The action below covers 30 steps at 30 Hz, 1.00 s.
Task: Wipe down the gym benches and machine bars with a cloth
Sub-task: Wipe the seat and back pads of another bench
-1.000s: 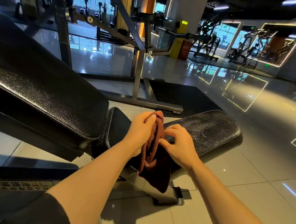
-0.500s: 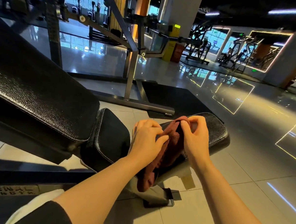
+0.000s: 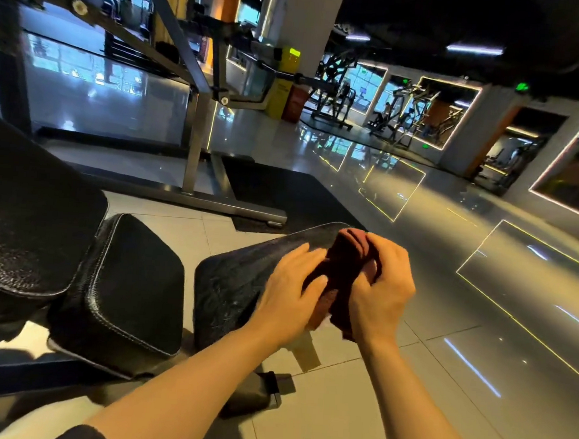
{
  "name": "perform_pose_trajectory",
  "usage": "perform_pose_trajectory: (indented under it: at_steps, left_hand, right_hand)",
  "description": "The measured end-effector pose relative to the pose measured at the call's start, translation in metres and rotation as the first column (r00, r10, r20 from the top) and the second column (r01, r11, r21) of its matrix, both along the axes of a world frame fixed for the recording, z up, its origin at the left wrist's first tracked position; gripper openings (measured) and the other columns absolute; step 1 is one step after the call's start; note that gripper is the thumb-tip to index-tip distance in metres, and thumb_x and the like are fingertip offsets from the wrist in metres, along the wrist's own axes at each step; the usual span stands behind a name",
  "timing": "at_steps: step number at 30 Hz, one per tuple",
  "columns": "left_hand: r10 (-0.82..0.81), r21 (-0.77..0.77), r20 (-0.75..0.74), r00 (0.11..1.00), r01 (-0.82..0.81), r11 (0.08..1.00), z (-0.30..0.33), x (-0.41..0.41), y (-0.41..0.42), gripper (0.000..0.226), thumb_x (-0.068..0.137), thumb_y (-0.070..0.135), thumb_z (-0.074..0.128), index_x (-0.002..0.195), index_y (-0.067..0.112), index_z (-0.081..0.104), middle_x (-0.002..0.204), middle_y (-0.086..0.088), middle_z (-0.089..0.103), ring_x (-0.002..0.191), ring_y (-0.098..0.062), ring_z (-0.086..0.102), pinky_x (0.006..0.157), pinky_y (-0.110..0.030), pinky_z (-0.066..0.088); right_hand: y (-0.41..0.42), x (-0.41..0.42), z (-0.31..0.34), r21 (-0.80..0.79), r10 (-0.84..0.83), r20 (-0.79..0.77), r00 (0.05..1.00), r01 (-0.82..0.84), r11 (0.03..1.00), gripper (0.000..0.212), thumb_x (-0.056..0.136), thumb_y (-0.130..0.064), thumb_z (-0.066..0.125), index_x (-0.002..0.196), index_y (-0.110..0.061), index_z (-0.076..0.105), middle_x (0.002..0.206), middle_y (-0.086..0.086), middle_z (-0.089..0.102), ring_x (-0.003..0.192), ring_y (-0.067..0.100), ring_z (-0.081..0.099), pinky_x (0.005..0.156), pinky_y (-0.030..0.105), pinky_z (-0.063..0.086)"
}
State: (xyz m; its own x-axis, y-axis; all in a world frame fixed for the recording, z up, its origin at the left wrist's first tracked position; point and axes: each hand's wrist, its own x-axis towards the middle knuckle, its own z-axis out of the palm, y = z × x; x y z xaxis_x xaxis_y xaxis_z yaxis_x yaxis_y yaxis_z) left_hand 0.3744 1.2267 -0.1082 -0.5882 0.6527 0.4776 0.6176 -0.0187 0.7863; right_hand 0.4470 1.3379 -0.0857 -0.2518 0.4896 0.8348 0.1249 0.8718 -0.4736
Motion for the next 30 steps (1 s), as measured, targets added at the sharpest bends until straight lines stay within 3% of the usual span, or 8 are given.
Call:
perform_pose_trajectory:
  at_steps: [2,4,5,7,12,17,26,30]
  left_hand:
    - [0.095,-0.129,-0.078,0.992,-0.105,0.986,-0.008,-0.011,0.002,0.051,0.100,0.025,0.050,0.148,0.023,0.034,0.156,0.007,0.027,0.145,-0.006,0.010,0.115,-0.024,0.005]
    - [0.116,-0.261,-0.174,0.978,-0.159,0.952,-0.015,-0.021,0.001,0.058,0.098,0.029,0.052,0.150,0.024,0.027,0.159,0.004,0.021,0.148,-0.011,0.004,0.119,-0.032,0.002]
    - [0.108,-0.310,-0.210,0.972,-0.171,0.935,-0.018,-0.025,0.000,0.060,0.098,0.032,0.053,0.151,0.024,0.025,0.160,0.003,0.019,0.148,-0.013,0.002,0.121,-0.036,0.001]
    - [0.080,-0.391,-0.268,0.960,-0.184,0.902,-0.023,-0.031,-0.001,0.063,0.096,0.037,0.053,0.151,0.026,0.024,0.160,0.002,0.016,0.148,-0.016,0.002,0.121,-0.039,0.001]
    - [0.033,-0.486,-0.263,0.964,-0.162,0.859,-0.035,-0.036,-0.004,0.061,0.097,0.046,0.049,0.151,0.030,0.025,0.159,0.003,0.019,0.147,-0.016,0.010,0.121,-0.042,0.002]
    - [0.011,-0.479,-0.227,0.974,-0.121,0.870,-0.042,-0.038,-0.007,0.062,0.097,0.047,0.048,0.151,0.032,0.022,0.158,0.005,0.021,0.146,-0.014,0.014,0.121,-0.043,0.004]
    - [-0.071,-0.456,-0.227,0.971,-0.042,0.889,-0.047,-0.061,-0.014,0.067,0.091,0.052,0.056,0.149,0.033,0.029,0.155,0.007,0.029,0.144,-0.013,0.017,0.119,-0.035,0.013]
    - [-0.055,-0.424,-0.223,0.973,-0.046,0.905,-0.048,-0.060,-0.012,0.068,0.089,0.052,0.057,0.148,0.033,0.031,0.153,0.008,0.031,0.142,-0.011,0.021,0.116,-0.029,0.017]
  right_hand:
    - [0.012,-0.007,-0.006,-0.093,-0.016,0.235,0.972,0.039,0.995,0.038,0.093,-0.015,0.054,0.132,-0.012,0.054,0.129,0.005,0.053,0.123,0.018,0.046,0.107,0.038,0.042]
    - [0.014,-0.016,-0.017,-0.016,-0.099,0.569,0.816,0.131,0.991,0.058,0.096,-0.039,0.050,0.149,-0.021,0.032,0.153,0.005,0.031,0.143,0.027,0.024,0.119,0.056,0.016]
    - [0.014,-0.020,-0.022,0.059,-0.163,0.686,0.709,0.169,0.984,0.066,0.097,-0.050,0.043,0.154,-0.025,0.019,0.161,0.004,0.015,0.149,0.027,0.008,0.119,0.054,-0.002]
    - [0.012,-0.024,-0.024,0.188,-0.276,0.767,0.579,0.208,0.960,0.069,0.099,-0.058,0.027,0.156,-0.028,0.005,0.164,0.004,-0.003,0.150,0.026,-0.010,0.114,0.048,-0.015]
    - [0.028,-0.034,-0.015,0.382,-0.436,0.773,0.461,0.211,0.900,0.061,0.101,-0.052,0.021,0.155,-0.025,0.012,0.161,0.011,0.015,0.149,0.031,0.007,0.118,0.048,-0.005]
    - [0.079,-0.089,0.004,0.457,-0.482,0.792,0.375,0.162,0.875,0.060,0.102,-0.046,0.033,0.152,-0.015,0.022,0.148,0.022,0.036,0.136,0.038,0.034,0.114,0.050,0.023]
    - [0.041,-0.025,-0.010,0.388,-0.339,0.843,0.418,-0.036,0.921,0.064,0.096,-0.051,0.013,0.151,-0.021,0.030,0.151,0.008,0.034,0.136,0.032,0.035,0.113,0.046,0.035]
    - [0.069,-0.066,-0.006,0.487,-0.429,0.777,0.461,-0.007,0.873,0.048,0.095,-0.038,0.040,0.136,-0.013,0.046,0.124,0.012,0.051,0.112,0.032,0.047,0.097,0.041,0.038]
